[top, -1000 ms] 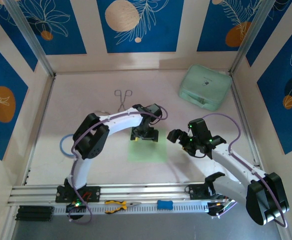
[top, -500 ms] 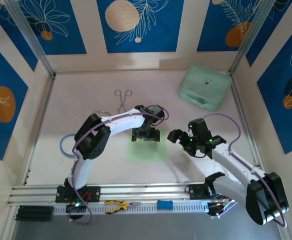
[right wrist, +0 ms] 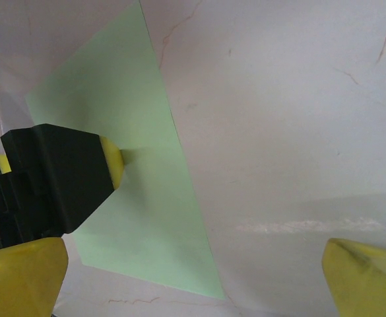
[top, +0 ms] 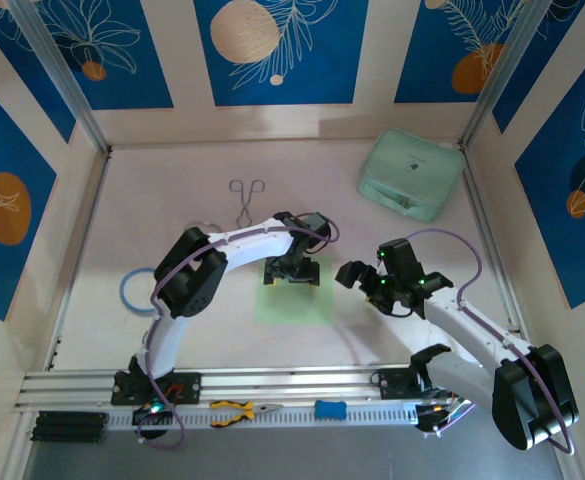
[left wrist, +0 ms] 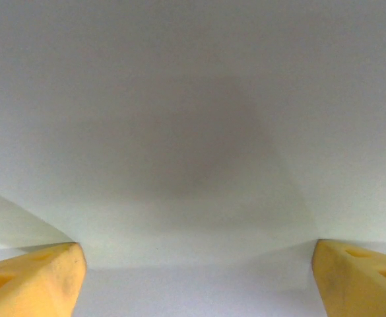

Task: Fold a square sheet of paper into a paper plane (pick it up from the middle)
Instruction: First fold the square sheet of paper in half at the center of the table.

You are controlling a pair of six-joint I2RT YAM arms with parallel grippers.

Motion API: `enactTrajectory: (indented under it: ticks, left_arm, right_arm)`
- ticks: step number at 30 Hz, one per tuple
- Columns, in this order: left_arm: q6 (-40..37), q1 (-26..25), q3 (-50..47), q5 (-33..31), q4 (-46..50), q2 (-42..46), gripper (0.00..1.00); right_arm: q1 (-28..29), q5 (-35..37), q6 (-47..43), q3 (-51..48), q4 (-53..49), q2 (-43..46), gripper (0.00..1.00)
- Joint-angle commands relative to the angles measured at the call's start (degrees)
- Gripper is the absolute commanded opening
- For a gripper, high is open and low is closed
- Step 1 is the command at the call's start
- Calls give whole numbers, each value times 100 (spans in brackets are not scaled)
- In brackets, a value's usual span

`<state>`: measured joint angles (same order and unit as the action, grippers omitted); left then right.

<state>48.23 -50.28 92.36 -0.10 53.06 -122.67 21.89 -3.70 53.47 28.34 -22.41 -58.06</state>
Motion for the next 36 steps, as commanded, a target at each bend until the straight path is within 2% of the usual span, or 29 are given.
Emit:
enactTrajectory:
  ticks: [1,36]
  left_arm:
    - [156,-74,-58,211,47,-358,88]
    - [56,-195,134,14,214,-442,87]
  right_arm:
    - [-32,-123,29,-73,-180,62,99]
    - [-40,-78,164,-103,-255,207,99]
